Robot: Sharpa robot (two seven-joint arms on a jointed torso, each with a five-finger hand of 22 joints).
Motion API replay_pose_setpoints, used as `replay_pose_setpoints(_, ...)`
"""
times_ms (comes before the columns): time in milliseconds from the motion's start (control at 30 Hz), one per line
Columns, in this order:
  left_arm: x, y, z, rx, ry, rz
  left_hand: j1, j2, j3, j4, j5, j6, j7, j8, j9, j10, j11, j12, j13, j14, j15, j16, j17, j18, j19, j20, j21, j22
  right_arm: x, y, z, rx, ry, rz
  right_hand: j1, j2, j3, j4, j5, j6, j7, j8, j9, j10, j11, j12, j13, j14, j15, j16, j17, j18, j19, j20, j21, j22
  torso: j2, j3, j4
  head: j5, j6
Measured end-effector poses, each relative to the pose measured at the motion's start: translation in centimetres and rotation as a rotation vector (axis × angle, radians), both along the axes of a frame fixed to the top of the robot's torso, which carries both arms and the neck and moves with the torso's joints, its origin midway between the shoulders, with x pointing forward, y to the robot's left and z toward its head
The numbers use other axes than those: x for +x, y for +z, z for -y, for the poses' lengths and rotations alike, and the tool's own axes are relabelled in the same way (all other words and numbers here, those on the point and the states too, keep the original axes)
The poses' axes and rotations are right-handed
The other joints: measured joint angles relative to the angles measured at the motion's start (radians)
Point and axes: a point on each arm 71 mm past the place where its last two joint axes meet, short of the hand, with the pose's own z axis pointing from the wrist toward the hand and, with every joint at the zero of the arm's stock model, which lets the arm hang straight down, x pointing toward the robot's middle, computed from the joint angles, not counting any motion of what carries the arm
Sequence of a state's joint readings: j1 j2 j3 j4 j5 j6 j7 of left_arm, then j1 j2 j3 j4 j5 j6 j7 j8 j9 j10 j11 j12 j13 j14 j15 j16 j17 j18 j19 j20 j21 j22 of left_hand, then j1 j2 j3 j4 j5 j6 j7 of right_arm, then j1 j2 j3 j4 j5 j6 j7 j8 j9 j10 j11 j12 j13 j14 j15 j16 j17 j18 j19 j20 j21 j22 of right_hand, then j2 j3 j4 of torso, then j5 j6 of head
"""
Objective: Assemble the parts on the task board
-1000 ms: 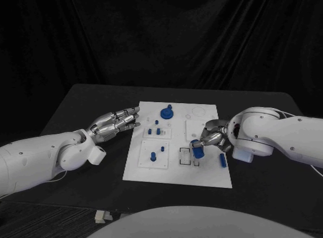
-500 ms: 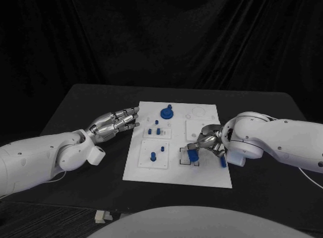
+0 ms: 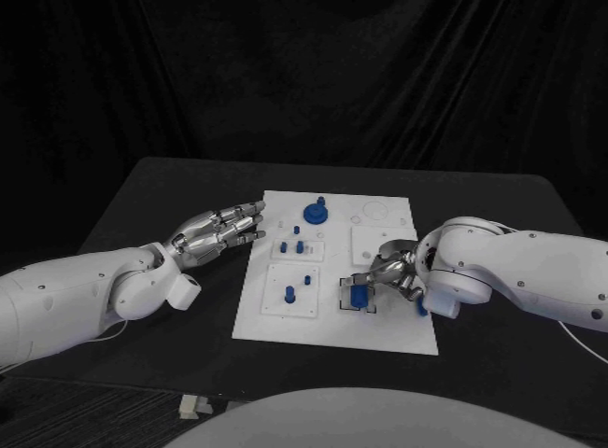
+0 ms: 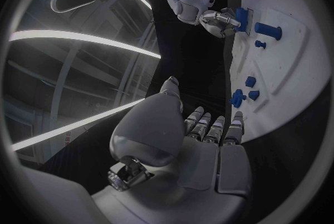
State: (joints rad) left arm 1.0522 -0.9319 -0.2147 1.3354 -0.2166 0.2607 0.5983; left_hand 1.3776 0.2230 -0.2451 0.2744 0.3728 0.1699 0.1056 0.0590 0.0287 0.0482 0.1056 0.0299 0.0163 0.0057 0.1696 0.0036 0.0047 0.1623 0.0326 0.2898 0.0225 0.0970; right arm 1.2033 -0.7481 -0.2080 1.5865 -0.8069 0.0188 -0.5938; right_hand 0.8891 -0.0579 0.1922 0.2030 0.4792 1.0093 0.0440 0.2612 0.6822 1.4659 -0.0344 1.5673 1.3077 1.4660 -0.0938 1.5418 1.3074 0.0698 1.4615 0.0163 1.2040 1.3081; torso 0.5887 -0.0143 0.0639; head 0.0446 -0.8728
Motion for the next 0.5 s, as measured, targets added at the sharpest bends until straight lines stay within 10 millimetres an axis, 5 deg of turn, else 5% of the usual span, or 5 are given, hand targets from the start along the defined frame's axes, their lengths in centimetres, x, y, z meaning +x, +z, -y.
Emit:
replay_pose_setpoints(200, -0.01, 0.0, -0.03, 0.0, 0.0, 0.0, 0.0, 0.0, 0.0, 0.0, 0.0, 0.0, 0.0, 0.0, 0.0, 0.0, 0.0, 0.0, 0.0, 0.0, 0.0, 0.0, 0.0, 0.0, 0.0, 0.0, 0.0, 0.001, -0.06, -0.09, -0.27, 0.002, 0.004, 0.0, 0.0, 0.0, -0.007, 0.007, -0.049, -0.004, 0.004, -0.006, -0.014, 0.0, 0.007, 0.0, 0.0, 0.0, 0.0, 0.0, 0.0, 0.0, 0.0, 0.0, 0.0, 0.0, 0.0, 0.0, 0.0, -0.001, 0.0)
replay_pose_setpoints(500, 0.0, -0.01, 0.04, -0.001, -0.002, -0.001, 0.0, 0.0, 0.0, 0.0, 0.0, 0.0, 0.0, 0.003, 0.0, 0.0, 0.0, 0.0, 0.0, 0.0, 0.0, 0.0, 0.0, 0.0, 0.0, 0.0, 0.0, 0.003, -0.12, -0.12, -0.56, 0.003, 0.009, -0.001, -0.008, 0.008, -0.054, 0.029, -0.199, -0.004, 0.004, -0.014, -0.04, 0.0, 0.007, 0.0, 0.0, -0.001, 0.007, 0.0, 0.0, 0.0, 0.004, 0.004, 0.0, 0.0, 0.0, 0.0, -0.0001, 0.004, 0.0)
